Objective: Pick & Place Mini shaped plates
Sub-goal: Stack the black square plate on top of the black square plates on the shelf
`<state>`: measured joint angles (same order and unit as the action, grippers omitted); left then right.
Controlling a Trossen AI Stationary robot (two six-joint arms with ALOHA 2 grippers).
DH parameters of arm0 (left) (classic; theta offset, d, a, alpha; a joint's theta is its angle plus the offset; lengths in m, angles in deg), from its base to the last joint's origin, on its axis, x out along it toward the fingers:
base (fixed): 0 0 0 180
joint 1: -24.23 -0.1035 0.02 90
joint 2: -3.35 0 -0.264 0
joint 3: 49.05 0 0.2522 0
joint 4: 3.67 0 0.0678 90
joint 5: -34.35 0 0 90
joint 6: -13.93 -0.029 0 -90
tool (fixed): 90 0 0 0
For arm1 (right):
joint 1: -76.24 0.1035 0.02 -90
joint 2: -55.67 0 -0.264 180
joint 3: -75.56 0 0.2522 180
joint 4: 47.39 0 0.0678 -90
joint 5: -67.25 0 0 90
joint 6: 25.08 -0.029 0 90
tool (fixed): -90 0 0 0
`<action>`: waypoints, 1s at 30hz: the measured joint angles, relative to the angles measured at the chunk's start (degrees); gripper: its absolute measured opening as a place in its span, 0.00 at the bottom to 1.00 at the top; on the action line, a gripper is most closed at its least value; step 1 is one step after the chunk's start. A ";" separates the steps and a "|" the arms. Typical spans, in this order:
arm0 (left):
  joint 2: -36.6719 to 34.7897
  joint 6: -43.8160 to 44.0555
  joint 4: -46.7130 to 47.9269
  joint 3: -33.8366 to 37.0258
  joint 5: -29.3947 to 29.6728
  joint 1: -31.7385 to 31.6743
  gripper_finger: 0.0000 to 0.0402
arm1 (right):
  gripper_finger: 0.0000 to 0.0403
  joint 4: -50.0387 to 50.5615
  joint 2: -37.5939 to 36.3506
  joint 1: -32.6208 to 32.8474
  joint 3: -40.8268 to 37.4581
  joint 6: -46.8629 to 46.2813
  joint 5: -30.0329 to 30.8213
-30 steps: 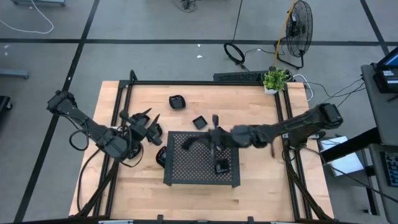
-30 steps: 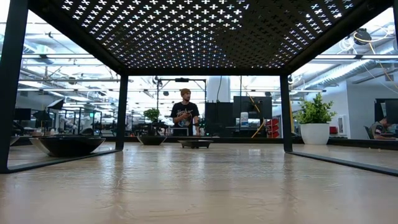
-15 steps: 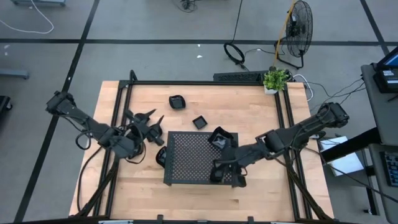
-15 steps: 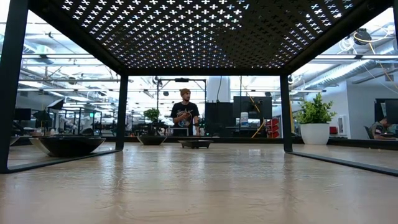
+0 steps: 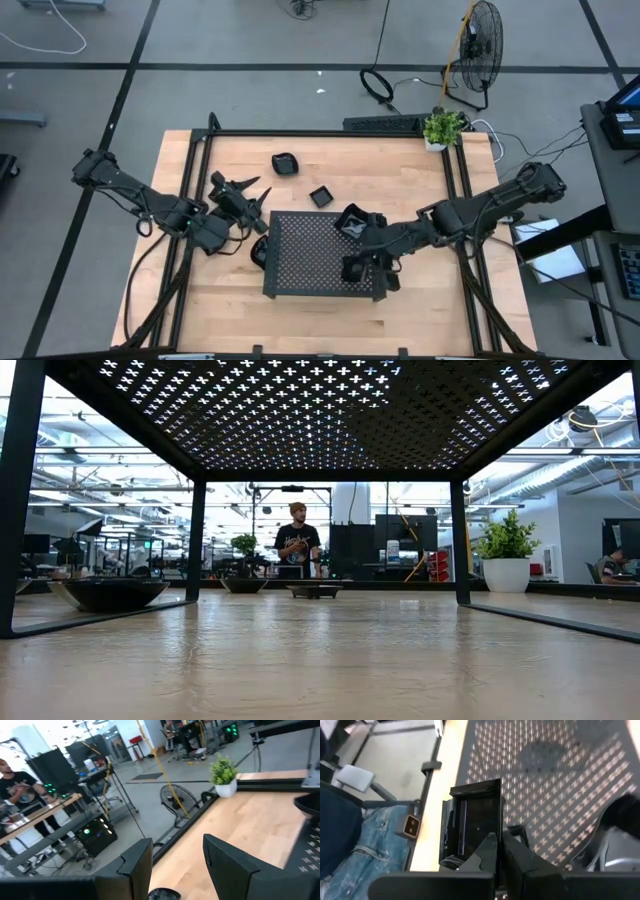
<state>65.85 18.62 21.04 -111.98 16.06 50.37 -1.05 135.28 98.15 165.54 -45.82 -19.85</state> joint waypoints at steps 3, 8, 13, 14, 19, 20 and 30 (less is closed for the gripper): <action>0.00 0.37 0.10 0.00 -0.19 -0.03 0.45 | 0.01 0.67 -0.88 -0.91 0.01 1.86 -0.02; 0.00 0.61 0.53 0.00 -0.44 -0.03 0.45 | 0.01 1.26 -0.94 -1.38 -0.03 7.99 -1.49; 0.00 0.64 0.95 0.00 -1.28 -0.03 0.45 | 0.01 3.26 -0.69 -1.28 -0.04 10.49 -3.16; 0.00 0.65 0.93 0.00 -1.29 -0.03 0.45 | 0.01 3.97 -0.67 -1.32 -0.05 10.89 -3.06; 0.00 1.50 0.95 0.00 -1.35 -0.03 0.45 | 0.01 4.25 -0.70 -1.27 -1.53 12.41 -2.95; 0.00 1.49 0.95 0.00 -1.37 -0.03 0.45 | 0.01 3.75 -0.66 -1.27 -2.06 12.85 -2.95; 0.00 1.52 0.98 0.00 -1.36 -0.14 0.45 | 0.01 -0.47 -0.67 -1.33 -4.97 15.46 -2.74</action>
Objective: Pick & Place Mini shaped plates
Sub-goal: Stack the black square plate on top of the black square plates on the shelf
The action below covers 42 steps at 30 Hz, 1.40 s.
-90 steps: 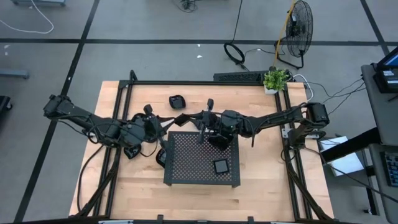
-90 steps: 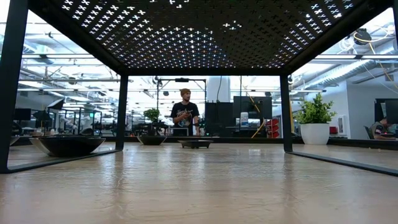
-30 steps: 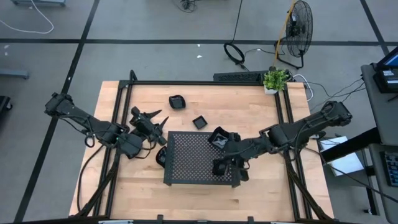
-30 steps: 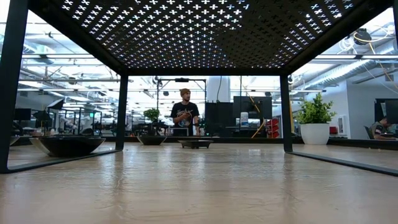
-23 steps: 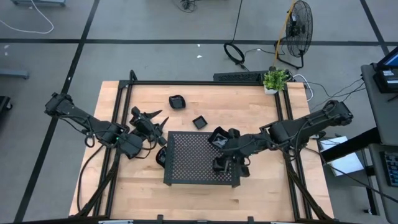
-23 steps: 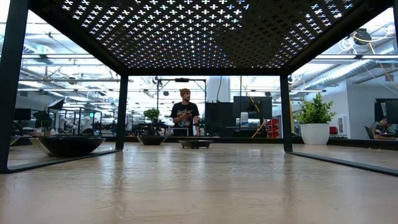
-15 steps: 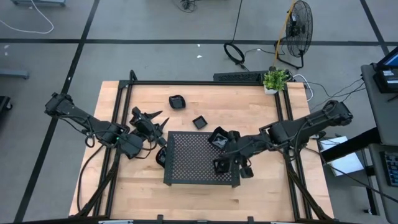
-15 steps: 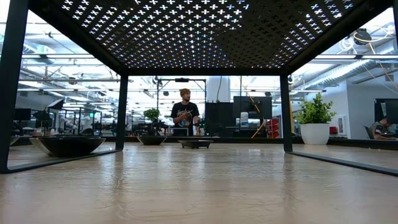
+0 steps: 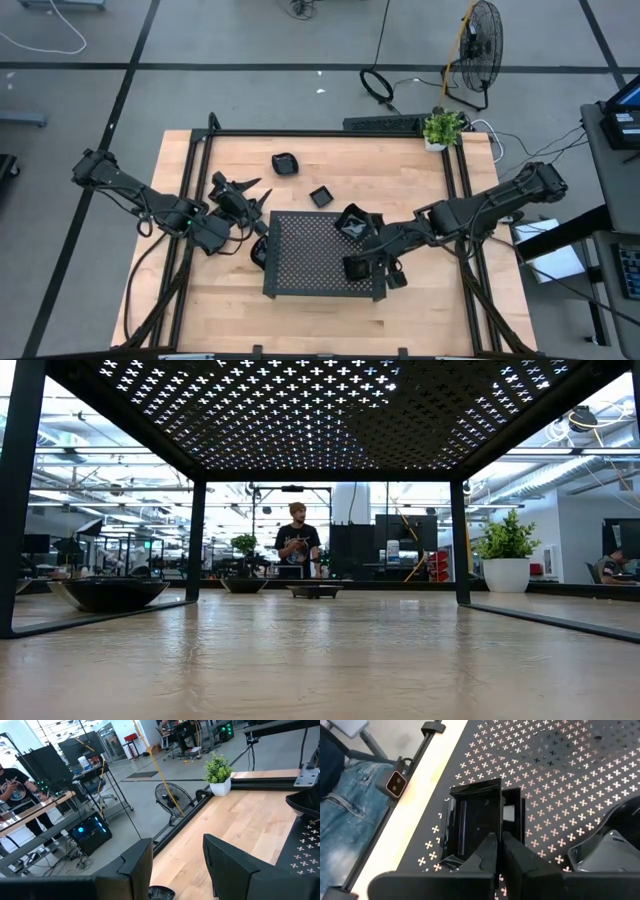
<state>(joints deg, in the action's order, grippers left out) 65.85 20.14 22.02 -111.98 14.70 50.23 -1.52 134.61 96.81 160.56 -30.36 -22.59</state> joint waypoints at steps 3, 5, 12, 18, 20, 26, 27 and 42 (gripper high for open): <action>0.00 -0.01 0.01 0.00 0.00 0.00 0.45 | 0.01 -1.49 0.01 0.00 0.00 0.00 0.00; 0.00 0.01 0.01 0.00 0.01 0.00 0.45 | 0.01 -2.23 0.00 0.01 0.00 0.00 0.00; 0.00 0.01 0.01 0.00 -0.38 0.00 0.45 | 0.12 -1.91 0.02 0.02 0.00 2.13 0.00; 0.00 0.01 0.05 0.00 -1.08 0.00 0.45 | 0.28 -1.93 0.00 0.04 0.00 3.31 3.04; 0.00 0.01 0.05 0.00 -1.09 0.00 0.45 | 0.32 -1.92 0.00 0.04 0.00 3.60 4.49; 0.00 0.76 0.06 0.00 -1.10 0.00 0.45 | 0.38 -3.59 -0.63 0.13 0.00 4.50 8.66; 0.00 1.71 0.16 0.00 -1.16 -0.11 0.45 | 0.38 -4.30 -0.94 0.13 0.00 4.49 9.00; 2.43 5.94 -6.10 9.42 -37.80 -30.64 0.45 | 0.33 -5.11 -4.48 0.15 0.00 4.45 9.44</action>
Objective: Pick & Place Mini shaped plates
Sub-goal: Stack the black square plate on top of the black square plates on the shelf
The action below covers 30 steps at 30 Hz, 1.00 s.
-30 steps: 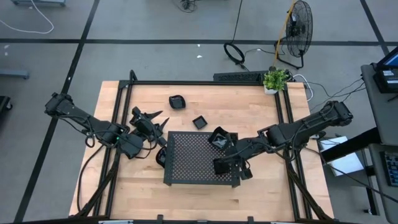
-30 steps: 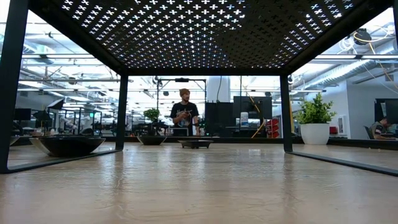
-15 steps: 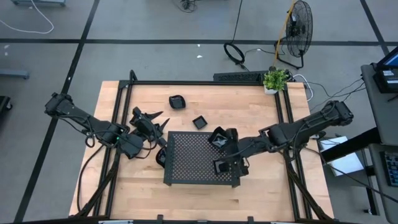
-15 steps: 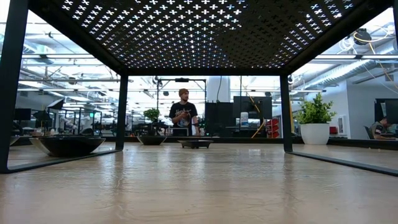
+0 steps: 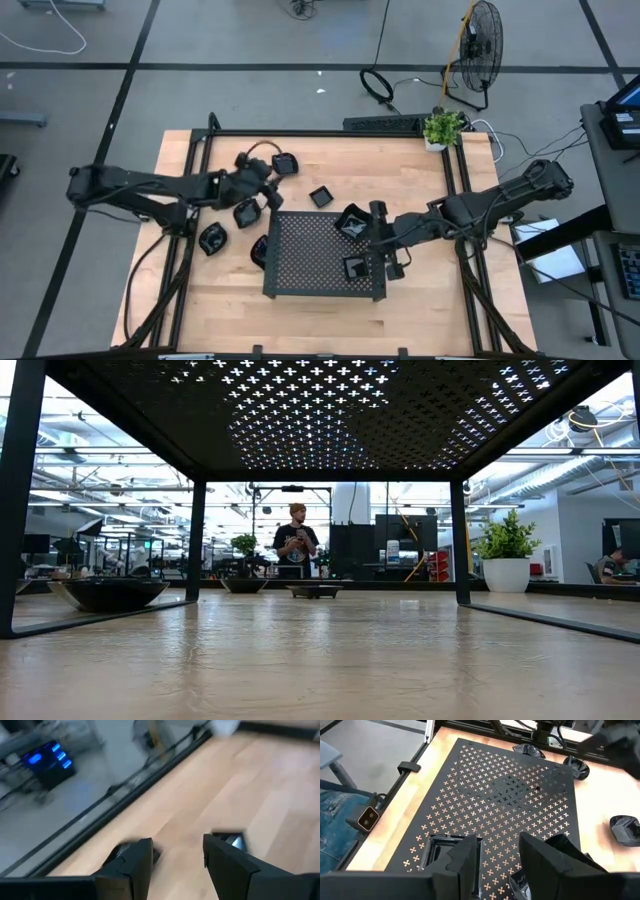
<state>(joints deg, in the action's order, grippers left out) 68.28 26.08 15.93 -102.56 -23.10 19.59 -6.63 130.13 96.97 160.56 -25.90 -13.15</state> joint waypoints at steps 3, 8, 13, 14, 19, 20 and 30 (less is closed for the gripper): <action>0.04 -1.81 -8.20 4.71 -7.63 -4.39 0.45 | 0.34 1.34 -0.69 -0.16 -0.01 0.94 6.88; -2.97 -3.00 -16.76 8.75 -14.01 -10.18 0.45 | 0.34 1.60 -3.88 -4.71 0.04 1.55 21.84; -2.83 -1.14 -17.49 9.98 -27.20 -15.88 0.45 | 0.34 2.76 -6.09 -10.33 0.02 1.33 17.00; -1.67 -1.20 -17.66 9.98 -27.92 -16.53 0.45 | 0.34 2.70 -6.28 -11.01 0.02 1.35 15.66; 5.46 -1.99 -17.47 10.07 -31.00 -19.34 0.45 | 0.34 2.75 -5.67 -11.81 0.00 1.52 12.82; 7.07 -2.02 -17.87 10.06 -32.32 -19.63 0.45 | 0.34 2.41 -5.49 -11.78 -0.22 1.59 12.81; 22.22 -4.45 -30.06 10.06 -40.27 -19.81 0.45 | 0.34 -3.01 -8.67 -14.35 -10.50 2.41 12.92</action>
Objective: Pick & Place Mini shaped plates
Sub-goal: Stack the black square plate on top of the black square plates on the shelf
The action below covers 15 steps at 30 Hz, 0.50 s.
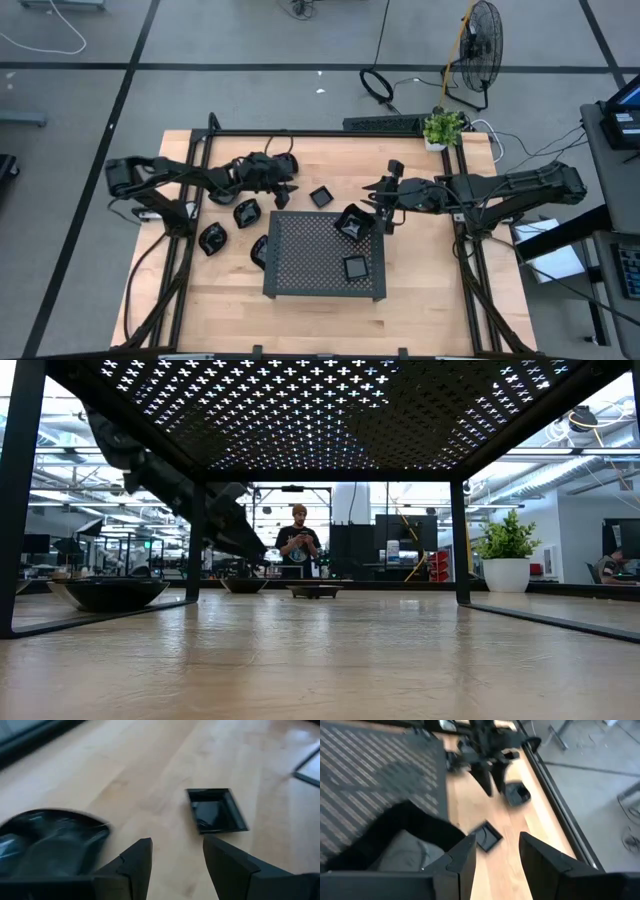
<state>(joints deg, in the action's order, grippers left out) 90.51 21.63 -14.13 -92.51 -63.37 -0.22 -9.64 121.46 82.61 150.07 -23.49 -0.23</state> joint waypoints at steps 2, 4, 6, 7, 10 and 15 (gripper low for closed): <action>2.55 -0.21 -2.80 -0.02 -2.00 0.07 0.45 | 0.34 -1.45 -1.81 -1.00 -3.01 -0.72 -0.02; 5.28 -0.26 -6.10 -0.04 -3.53 0.02 0.45 | 0.34 -4.32 -3.94 -1.62 -6.29 -1.07 -0.06; 7.82 0.01 -8.63 -0.06 -4.95 0.02 0.45 | 0.34 -8.13 -6.36 -1.91 -9.86 -0.75 -0.07; 9.20 0.09 -9.39 -0.45 -5.29 0.02 0.45 | 0.34 -9.87 -7.35 -1.91 -11.45 -0.36 -0.08; 12.99 0.20 -9.43 -1.99 -5.80 0.04 0.45 | 0.34 -15.38 -10.39 -1.80 -15.87 1.27 -0.22; 18.27 1.07 -9.73 -5.79 -6.30 0.52 0.45 | 0.34 -19.61 -13.99 -1.80 -20.07 2.04 -0.28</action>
<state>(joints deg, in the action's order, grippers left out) 108.77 22.70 -23.86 -98.30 -69.67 0.31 -29.25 107.47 80.81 130.00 -21.45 -0.51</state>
